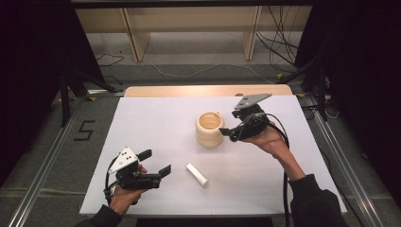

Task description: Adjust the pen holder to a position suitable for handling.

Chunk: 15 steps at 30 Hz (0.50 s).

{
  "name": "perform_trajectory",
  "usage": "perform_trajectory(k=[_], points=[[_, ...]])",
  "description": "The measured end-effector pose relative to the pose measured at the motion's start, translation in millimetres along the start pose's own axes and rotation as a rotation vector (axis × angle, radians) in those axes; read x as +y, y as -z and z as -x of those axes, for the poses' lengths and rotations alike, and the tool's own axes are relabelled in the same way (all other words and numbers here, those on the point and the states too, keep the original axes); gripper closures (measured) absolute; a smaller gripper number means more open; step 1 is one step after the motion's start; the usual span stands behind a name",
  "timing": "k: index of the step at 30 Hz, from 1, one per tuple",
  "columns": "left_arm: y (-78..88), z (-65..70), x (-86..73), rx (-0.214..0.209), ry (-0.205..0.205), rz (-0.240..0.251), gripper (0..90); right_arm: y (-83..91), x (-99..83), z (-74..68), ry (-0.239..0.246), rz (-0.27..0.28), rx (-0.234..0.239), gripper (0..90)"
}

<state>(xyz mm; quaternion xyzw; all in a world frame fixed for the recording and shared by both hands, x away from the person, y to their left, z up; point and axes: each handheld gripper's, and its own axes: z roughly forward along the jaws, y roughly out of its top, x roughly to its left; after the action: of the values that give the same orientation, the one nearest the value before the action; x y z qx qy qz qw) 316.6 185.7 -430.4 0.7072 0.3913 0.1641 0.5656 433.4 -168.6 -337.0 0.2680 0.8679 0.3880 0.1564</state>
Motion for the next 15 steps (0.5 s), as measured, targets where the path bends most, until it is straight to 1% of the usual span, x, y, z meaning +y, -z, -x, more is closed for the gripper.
perform_trajectory(k=[6,7,8,10,13,14,15], points=[[0.7,-0.3,0.3,0.0,0.001,0.002,3.8,-29.0,17.5,-2.8,0.054,-0.09,0.029,25.8],[0.8,-0.3,0.3,0.0,0.0,0.003,3.8,-38.8,22.0,-3.6,0.071,-0.119,0.039,27.0],[0.8,-0.5,0.3,0.001,0.0,0.003,3.8,-38.8,22.0,-3.6,0.071,-0.119,0.039,27.0],[0.2,-1.2,0.0,0.0,0.007,0.001,3.8,-47.9,25.5,-5.2,0.088,-0.148,0.049,28.3],[0.3,-1.1,0.1,0.0,0.005,-0.002,3.8,-64.0,31.5,-7.5,0.105,-0.193,0.057,31.7],[0.6,-1.0,0.2,-0.001,0.005,-0.001,3.8,-64.0,31.5,-7.5,0.105,-0.193,0.057,31.7],[0.7,-1.2,0.3,-0.001,0.004,0.0,3.8,-67.8,32.7,-7.9,0.107,-0.202,0.061,32.4]])
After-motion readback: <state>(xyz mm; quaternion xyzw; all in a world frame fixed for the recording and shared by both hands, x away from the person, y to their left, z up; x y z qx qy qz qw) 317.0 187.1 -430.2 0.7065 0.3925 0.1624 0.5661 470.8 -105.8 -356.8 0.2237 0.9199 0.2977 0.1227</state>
